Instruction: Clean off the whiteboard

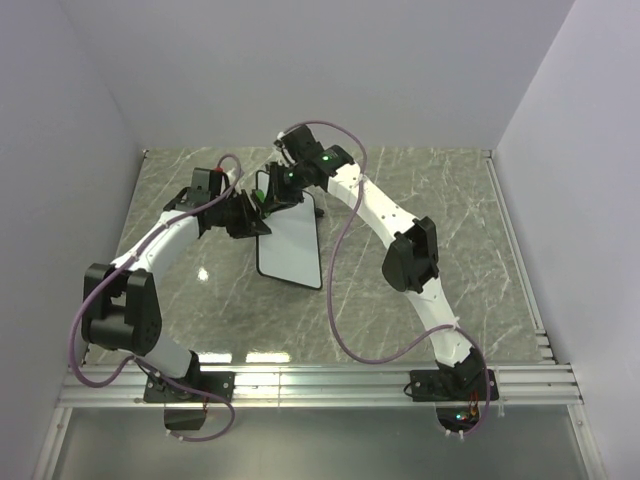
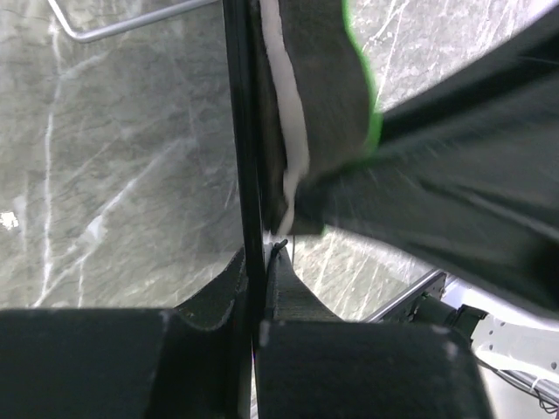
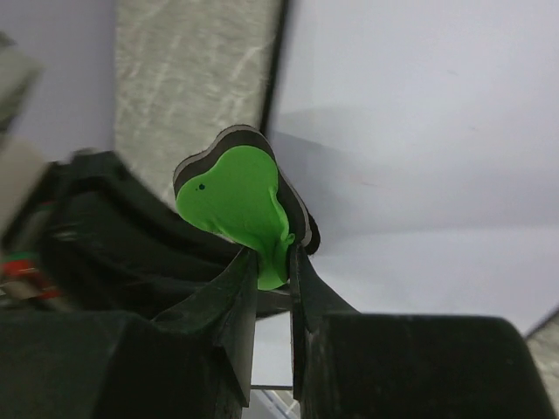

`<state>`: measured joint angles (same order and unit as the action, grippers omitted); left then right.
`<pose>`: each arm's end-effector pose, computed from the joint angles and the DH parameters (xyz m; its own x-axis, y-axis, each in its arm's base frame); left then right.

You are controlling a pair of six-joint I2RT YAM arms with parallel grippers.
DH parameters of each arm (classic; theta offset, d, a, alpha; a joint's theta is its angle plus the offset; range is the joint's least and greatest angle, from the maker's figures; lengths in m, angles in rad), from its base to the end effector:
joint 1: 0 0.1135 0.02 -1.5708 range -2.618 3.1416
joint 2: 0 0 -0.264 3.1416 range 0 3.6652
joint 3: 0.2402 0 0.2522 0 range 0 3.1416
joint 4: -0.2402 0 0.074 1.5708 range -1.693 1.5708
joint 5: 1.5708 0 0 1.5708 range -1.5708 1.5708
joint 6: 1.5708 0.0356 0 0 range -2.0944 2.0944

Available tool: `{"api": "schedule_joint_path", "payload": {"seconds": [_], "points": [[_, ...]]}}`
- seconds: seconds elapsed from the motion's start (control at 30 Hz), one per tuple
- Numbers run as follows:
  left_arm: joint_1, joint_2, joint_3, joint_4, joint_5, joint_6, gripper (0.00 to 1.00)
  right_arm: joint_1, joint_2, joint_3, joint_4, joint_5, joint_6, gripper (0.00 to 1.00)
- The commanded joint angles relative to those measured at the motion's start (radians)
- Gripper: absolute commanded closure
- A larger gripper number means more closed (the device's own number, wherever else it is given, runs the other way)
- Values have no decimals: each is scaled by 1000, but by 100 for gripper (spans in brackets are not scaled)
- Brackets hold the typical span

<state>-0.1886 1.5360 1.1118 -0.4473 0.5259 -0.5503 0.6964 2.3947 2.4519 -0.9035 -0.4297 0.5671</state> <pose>0.3171 -0.0787 0.2510 -0.8915 -0.2903 -0.3478 0.0156 0.7475 -0.6641 0.3935 0.3484 0.2871 -0.9116 -0.1256 -0.3914 -0.3619 0.6969 0.6192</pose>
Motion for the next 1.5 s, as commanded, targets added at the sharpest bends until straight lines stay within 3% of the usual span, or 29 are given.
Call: {"api": "schedule_joint_path", "payload": {"seconds": [0.0,0.2,0.47,0.7,0.97,1.0,1.03,1.07,1.1,1.3,1.47], "points": [[-144,58,-40,-44,77,116,100,94,6,19,166,-147,30,100],[-144,30,-46,-53,57,107,100,55,-5,-79,152,-109,37,100],[-143,-5,48,-116,26,107,100,-37,-216,-448,320,-55,66,100],[-118,-27,197,-217,-72,96,100,-162,-508,-831,301,280,105,100],[-63,-42,226,-257,-138,86,100,-233,-601,-1094,169,583,100,100],[-54,-45,230,-260,-139,78,100,-241,-603,-1135,167,588,100,89],[-48,-45,244,-260,-138,73,100,-248,-602,-1152,164,594,96,44],[-32,-45,253,-261,-141,67,100,-259,-597,-1165,164,597,90,17],[-28,-42,266,-261,-144,63,100,-262,-592,-1182,163,597,83,1],[8,13,420,-303,-185,55,100,-268,-609,-1192,152,605,60,0],[15,42,496,-263,-113,59,100,-270,-689,-1185,150,617,19,0]]}}
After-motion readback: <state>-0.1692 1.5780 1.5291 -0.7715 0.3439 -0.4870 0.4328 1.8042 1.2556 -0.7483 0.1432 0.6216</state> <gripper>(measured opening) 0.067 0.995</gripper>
